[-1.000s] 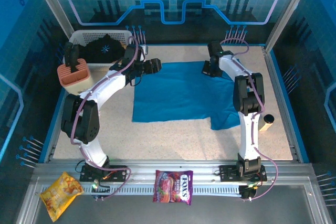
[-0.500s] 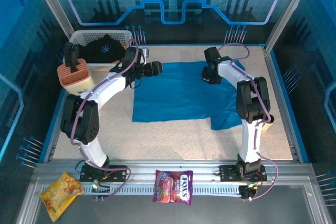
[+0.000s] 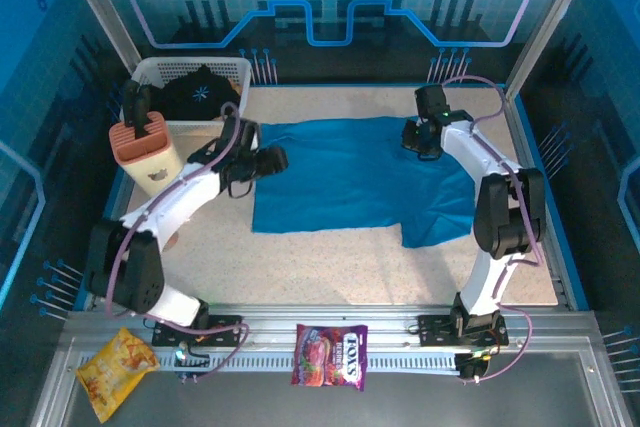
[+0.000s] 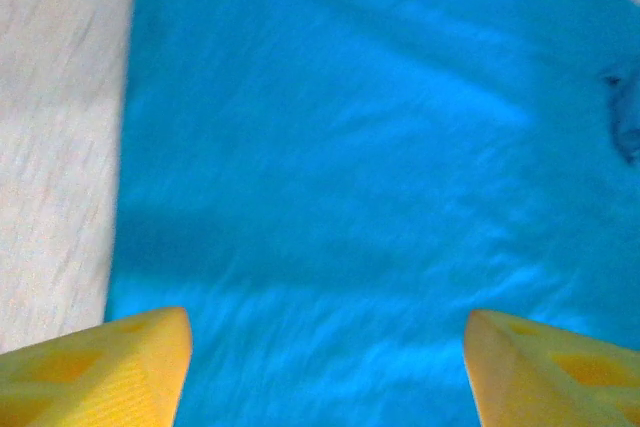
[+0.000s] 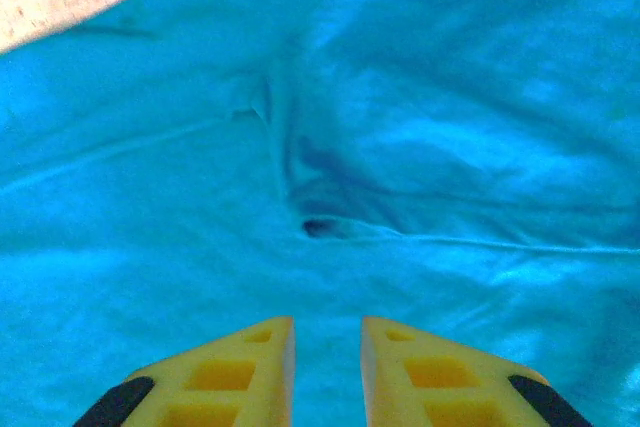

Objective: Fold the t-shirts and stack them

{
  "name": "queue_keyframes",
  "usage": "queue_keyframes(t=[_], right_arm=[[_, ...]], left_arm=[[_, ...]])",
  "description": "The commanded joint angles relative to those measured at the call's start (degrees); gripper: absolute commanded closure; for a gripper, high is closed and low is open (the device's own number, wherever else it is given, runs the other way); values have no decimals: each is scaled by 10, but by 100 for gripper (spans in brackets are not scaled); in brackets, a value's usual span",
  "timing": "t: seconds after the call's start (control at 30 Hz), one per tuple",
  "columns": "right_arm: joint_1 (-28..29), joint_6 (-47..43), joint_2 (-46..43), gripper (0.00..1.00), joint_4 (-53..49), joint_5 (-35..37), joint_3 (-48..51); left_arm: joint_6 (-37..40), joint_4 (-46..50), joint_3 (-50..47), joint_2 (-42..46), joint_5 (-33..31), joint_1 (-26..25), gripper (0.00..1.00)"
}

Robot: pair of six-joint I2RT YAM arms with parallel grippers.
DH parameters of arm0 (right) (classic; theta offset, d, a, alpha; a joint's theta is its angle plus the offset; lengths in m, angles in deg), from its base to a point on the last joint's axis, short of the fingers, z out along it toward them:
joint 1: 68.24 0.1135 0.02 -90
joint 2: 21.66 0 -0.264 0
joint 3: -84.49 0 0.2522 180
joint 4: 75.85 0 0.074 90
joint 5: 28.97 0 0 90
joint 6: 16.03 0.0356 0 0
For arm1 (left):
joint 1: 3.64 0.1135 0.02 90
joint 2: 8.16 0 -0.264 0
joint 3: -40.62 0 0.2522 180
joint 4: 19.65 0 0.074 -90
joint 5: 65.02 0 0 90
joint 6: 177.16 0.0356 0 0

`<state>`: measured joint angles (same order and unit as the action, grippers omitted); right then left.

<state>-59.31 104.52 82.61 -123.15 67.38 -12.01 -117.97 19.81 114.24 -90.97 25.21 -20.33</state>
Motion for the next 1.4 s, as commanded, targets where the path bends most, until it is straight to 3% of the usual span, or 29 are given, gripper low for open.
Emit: queue_keyframes(t=[0.0,0.17,0.3,0.6,0.97,1.37], right_arm=[[-10,-57,-59,73,3,-45,13],[-11,-98,-112,72,-14,-73,32],[-11,-116,-151,71,-20,-85,50],[-28,-130,-236,70,-16,-94,95],[-51,-129,-265,71,-14,-117,103],[-58,-128,-284,71,-12,-124,105]], left_arm=[[-101,109,-76,50,-8,-1,32],[-183,75,-187,94,10,-2,38],[-207,57,-206,82,-11,-2,41],[-208,58,-165,11,-22,-4,45],[-185,128,-67,-83,-59,-34,53],[-169,229,-39,-59,-103,-41,53]])
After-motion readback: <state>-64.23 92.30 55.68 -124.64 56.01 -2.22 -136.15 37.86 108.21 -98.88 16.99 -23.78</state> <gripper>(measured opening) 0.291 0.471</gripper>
